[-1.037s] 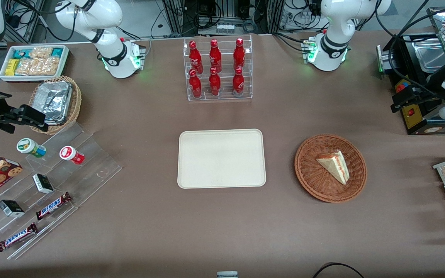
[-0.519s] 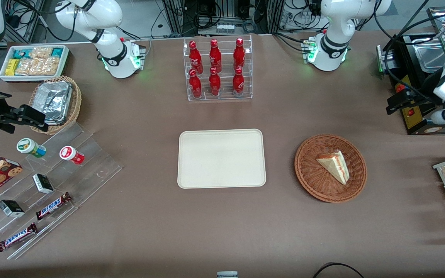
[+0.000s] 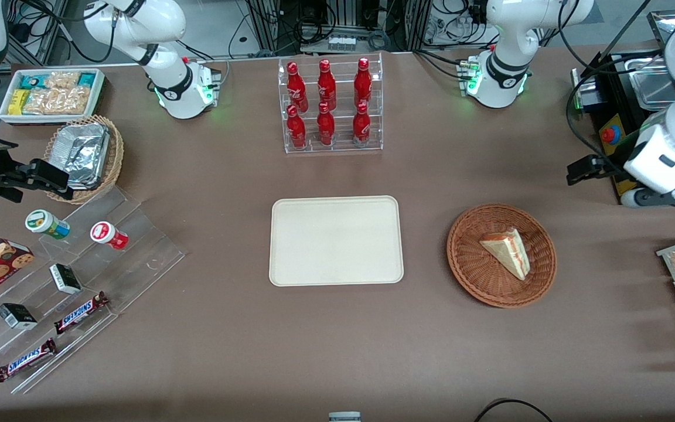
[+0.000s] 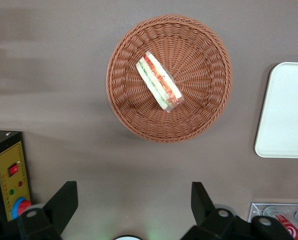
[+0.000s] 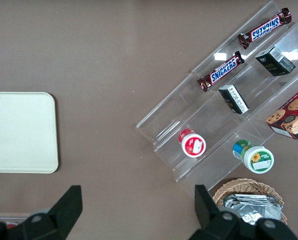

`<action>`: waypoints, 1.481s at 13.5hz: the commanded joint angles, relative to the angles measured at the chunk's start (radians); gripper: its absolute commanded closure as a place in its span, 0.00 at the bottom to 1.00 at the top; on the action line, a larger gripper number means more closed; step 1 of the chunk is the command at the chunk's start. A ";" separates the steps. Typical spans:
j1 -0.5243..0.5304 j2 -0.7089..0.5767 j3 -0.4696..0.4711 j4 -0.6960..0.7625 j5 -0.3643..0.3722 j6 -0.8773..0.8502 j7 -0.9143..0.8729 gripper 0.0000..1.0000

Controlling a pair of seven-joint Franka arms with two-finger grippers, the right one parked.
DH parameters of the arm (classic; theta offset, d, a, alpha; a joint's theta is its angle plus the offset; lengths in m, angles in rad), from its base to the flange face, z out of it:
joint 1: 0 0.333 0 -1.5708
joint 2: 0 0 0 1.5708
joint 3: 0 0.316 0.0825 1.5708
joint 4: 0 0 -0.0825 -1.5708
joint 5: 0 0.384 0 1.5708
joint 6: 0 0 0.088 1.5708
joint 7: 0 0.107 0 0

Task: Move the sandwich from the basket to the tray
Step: 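Move the open left gripper over the sandwich in the wicker basket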

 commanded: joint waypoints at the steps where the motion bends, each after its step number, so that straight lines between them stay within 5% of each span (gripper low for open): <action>1: -0.010 -0.013 0.005 -0.080 0.010 0.076 -0.024 0.00; 8: -0.018 0.002 0.003 -0.241 0.012 0.299 -0.186 0.00; 20: -0.047 0.144 -0.031 -0.240 0.016 0.435 -0.507 0.00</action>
